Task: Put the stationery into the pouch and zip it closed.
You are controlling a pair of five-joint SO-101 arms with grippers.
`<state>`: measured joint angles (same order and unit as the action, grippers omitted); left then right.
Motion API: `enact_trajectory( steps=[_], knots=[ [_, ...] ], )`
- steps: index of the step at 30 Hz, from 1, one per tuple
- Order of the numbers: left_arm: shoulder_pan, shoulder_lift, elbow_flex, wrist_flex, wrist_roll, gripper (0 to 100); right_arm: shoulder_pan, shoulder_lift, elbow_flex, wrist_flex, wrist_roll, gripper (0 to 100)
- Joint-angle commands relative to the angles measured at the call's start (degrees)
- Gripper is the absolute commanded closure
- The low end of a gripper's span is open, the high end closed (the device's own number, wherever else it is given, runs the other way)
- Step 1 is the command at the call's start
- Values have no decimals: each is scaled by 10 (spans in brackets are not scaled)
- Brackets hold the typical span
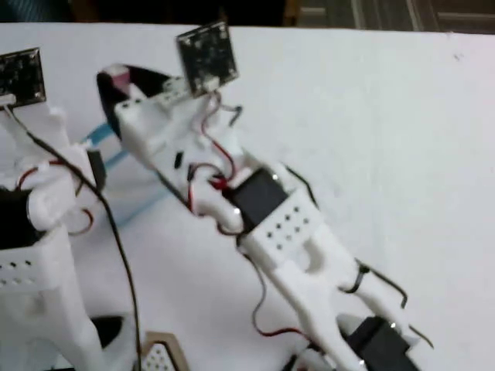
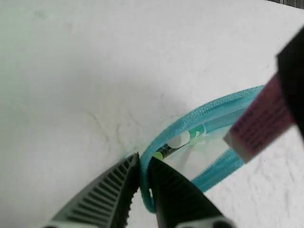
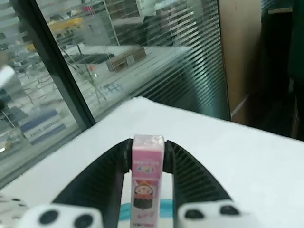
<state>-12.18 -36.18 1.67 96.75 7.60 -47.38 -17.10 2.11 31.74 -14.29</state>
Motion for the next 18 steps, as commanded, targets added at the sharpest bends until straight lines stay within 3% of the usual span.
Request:
enact_trajectory(
  steps=[1, 7, 14, 18],
  knots=[
    [-2, 15, -2, -6, -1, 976, -1, 7, 17, 3, 0, 981],
    [-2, 15, -2, -6, -1, 976, -3, 37, 67, -3, 1, 971],
    [-2, 15, -2, -6, -1, 976, -1, 11, 48, 75, 1, 628],
    [-2, 15, -2, -6, -1, 976, 1, -43, 28, 116, 2, 604]
  ],
)
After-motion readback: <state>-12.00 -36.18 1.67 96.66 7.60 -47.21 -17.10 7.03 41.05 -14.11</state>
